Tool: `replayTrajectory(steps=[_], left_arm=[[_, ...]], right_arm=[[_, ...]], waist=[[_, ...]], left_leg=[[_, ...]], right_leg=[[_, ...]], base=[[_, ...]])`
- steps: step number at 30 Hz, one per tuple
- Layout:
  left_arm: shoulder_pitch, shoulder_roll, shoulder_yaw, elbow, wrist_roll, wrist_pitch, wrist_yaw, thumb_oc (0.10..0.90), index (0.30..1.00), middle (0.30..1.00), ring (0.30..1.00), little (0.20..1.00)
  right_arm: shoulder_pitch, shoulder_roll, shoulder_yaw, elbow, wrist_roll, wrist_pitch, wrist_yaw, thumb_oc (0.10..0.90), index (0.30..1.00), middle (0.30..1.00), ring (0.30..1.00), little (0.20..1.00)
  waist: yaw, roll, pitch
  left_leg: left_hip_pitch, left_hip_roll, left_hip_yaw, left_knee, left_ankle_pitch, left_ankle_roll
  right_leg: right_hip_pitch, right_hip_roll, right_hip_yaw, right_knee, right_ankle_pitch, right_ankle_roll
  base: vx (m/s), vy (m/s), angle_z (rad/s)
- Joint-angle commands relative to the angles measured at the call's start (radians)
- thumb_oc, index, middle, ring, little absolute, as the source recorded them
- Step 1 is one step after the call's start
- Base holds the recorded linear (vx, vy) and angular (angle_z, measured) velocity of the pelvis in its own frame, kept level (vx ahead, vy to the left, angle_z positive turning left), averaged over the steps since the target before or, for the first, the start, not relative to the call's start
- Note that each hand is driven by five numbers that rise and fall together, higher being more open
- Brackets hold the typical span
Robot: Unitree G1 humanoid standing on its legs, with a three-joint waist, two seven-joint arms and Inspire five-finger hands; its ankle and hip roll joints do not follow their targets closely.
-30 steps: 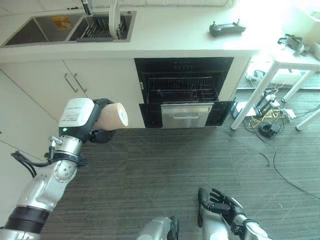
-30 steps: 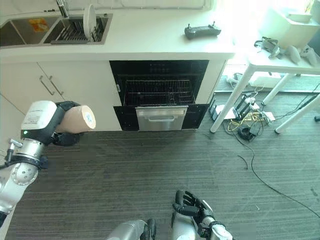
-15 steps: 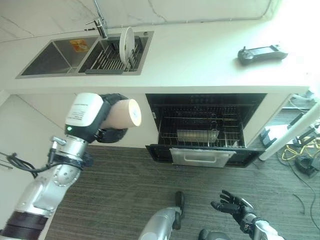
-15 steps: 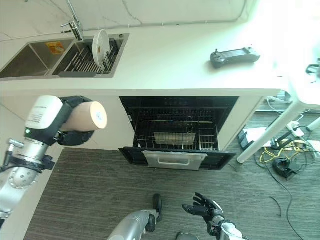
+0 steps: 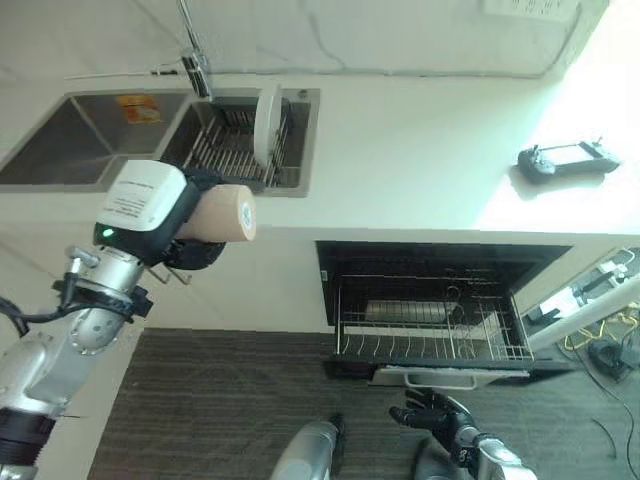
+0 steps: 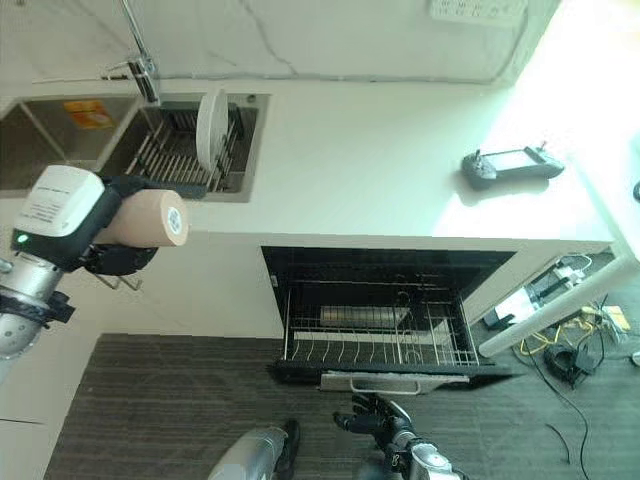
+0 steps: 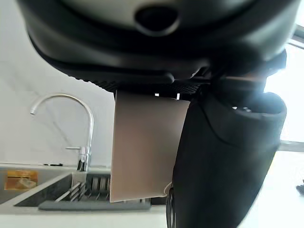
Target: Place the dishes in the dishwasher.
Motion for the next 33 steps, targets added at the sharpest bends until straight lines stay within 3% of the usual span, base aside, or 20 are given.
replayTrajectory(steps=[1, 5, 11, 17, 21, 24, 28, 31, 33], left_arm=[[-0.096, -0.028, 0.077, -0.092, -0.051, -0.023, 0.015, 0.4, 0.3, 0.3, 0.3, 0.3], [-0.135, -0.001, 0.069, -0.093, -0.086, -0.033, -0.011, 0.4, 0.3, 0.3, 0.3, 0.3], [-0.154, -0.001, 0.054, -0.082, -0.096, -0.049, -0.03, 0.4, 0.3, 0.3, 0.3, 0.3], [-0.164, -0.052, 0.018, -0.086, -0.075, -0.061, -0.041, 0.4, 0.3, 0.3, 0.3, 0.3], [-0.167, -0.101, 0.002, -0.082, -0.144, -0.077, -0.038, 0.4, 0.3, 0.3, 0.3, 0.3], [-0.164, -0.164, -0.017, -0.079, -0.256, -0.086, -0.05, 0.4, 0.3, 0.3, 0.3, 0.3], [-0.174, -0.352, -0.101, -0.009, -0.469, -0.083, -0.017, 0.4, 0.3, 0.3, 0.3, 0.3], [-0.189, -0.461, -0.16, 0.037, -0.537, -0.105, 0.029, 0.4, 0.3, 0.3, 0.3, 0.3], [-0.186, -0.502, -0.182, 0.052, -0.539, -0.108, 0.073, 0.4, 0.3, 0.3, 0.3, 0.3]], right_arm=[[-0.024, -0.08, -0.003, -0.037, 0.018, -0.042, -0.011, 0.8, 0.9, 0.9, 0.9, 0.9], [0.0, -0.085, -0.028, -0.007, 0.037, -0.06, -0.033, 0.8, 0.9, 0.9, 0.9, 0.9], [0.011, -0.071, -0.046, 0.029, 0.062, -0.081, -0.059, 0.8, 0.9, 0.9, 0.9, 0.9], [0.036, -0.056, -0.069, 0.023, 0.087, -0.093, -0.088, 0.8, 0.9, 0.9, 0.9, 0.9], [0.085, -0.055, -0.095, -0.055, 0.106, -0.11, -0.115, 0.8, 0.9, 0.9, 0.9, 0.9], [0.132, -0.054, -0.117, -0.138, 0.129, -0.122, -0.155, 0.8, 0.9, 0.9, 0.9, 0.9], [0.223, -0.057, -0.182, -0.344, 0.116, -0.195, -0.223, 0.8, 0.9, 0.9, 0.9, 0.9], [0.271, -0.081, -0.227, -0.503, -0.019, -0.273, -0.405, 0.8, 0.9, 0.9, 0.9, 0.9], [0.292, -0.095, -0.248, -0.612, -0.072, -0.293, -0.451, 0.8, 0.9, 0.9, 0.9, 0.9]], waist=[[-0.062, 0.036, -0.097], [-0.08, 0.04, -0.108], [-0.091, 0.043, -0.117], [-0.114, 0.035, -0.118], [-0.14, 0.019, -0.111], [-0.164, 0.004, -0.104], [-0.228, -0.032, -0.096], [-0.27, -0.052, -0.093], [-0.288, -0.06, -0.091]], left_leg=[[0.066, 0.105, 0.105, -0.06, -0.113, -0.038], [0.045, 0.133, 0.113, -0.06, -0.096, -0.063], [0.051, 0.133, 0.116, -0.06, -0.103, -0.065], [0.07, 0.141, 0.141, -0.06, -0.115, -0.06], [0.082, 0.148, 0.16, -0.06, -0.122, -0.054], [0.095, 0.152, 0.178, -0.06, -0.13, -0.049], [0.135, 0.155, 0.226, -0.06, -0.151, -0.027], [0.157, 0.153, 0.26, -0.06, -0.164, -0.01], [0.169, 0.149, 0.277, -0.06, -0.171, 0.001]], right_leg=[[0.002, 0.016, -0.031, -0.02, -0.075, 0.013], [0.005, 0.017, -0.055, -0.02, -0.087, 0.002], [0.014, 0.016, -0.052, -0.02, -0.09, 0.003], [0.021, 0.014, -0.041, -0.02, -0.09, 0.008], [0.018, 0.017, -0.024, -0.02, -0.085, 0.012], [0.016, 0.018, -0.008, -0.02, -0.08, 0.018], [0.005, 0.022, 0.044, -0.02, -0.059, 0.036], [-0.011, 0.023, 0.083, -0.02, -0.037, 0.05], [-0.019, 0.024, 0.101, -0.02, -0.025, 0.057]], base=[[0.02, -0.256, 0.18], [0.01, -0.087, 0.1], [0.03, -0.017, -0.07], [0.03, 0.004, -0.09], [-0.01, -0.003, -0.07], [-0.03, 0.014, -0.15], [-0.02, 0.054, -0.44], [-0.02, 0.081, -0.76], [-0.02, 0.082, -0.82]])
